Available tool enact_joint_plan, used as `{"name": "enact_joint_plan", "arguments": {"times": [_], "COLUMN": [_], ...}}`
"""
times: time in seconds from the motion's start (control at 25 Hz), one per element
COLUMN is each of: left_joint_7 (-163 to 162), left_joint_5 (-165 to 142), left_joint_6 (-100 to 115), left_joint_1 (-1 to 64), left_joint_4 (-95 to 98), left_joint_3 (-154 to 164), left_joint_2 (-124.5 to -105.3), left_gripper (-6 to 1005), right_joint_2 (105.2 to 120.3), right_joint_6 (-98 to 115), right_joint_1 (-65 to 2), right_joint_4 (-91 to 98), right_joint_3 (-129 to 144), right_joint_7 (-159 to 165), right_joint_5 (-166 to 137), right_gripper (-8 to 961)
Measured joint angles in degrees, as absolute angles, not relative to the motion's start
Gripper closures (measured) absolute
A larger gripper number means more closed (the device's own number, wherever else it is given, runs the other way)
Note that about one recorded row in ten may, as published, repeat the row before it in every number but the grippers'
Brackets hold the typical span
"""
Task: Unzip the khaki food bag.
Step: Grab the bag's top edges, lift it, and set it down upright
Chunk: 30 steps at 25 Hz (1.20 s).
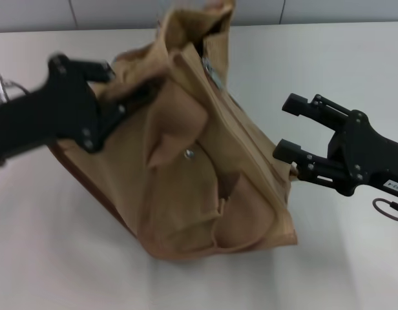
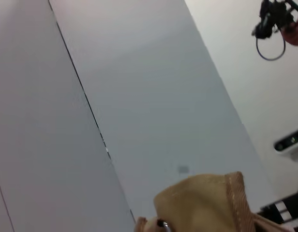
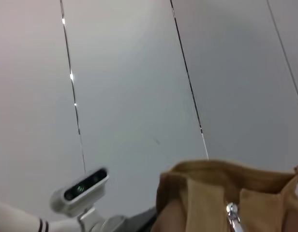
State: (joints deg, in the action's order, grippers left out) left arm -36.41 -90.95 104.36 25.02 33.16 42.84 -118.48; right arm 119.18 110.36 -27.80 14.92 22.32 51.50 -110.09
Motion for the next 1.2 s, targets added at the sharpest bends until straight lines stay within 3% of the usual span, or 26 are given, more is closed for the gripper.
{"name": "enact_joint_plan", "arguments": {"times": [0.76, 1.2], "left_joint_7": [-31.37, -29.05], "left_joint_5": [-90.62, -90.61], "left_joint_6": [105.71, 103.76], "left_joint_1": [26.00, 27.57], "left_joint_4": [28.85, 25.37], "left_joint_3": [52.87, 53.32], "left_joint_2": [-118.91, -118.96], "left_gripper": [914, 913], "right_joint_2": [118.97, 118.92], "right_joint_6": [109.57, 116.78], "right_joint_1": [-27.86, -22.08], "right_joint_4": [17.45, 21.25], "right_joint_3": [23.12, 20.91], "right_joint_7": [52.75, 51.66], "right_joint_5": [-110.87, -111.56], "right_gripper": [163, 165]}}
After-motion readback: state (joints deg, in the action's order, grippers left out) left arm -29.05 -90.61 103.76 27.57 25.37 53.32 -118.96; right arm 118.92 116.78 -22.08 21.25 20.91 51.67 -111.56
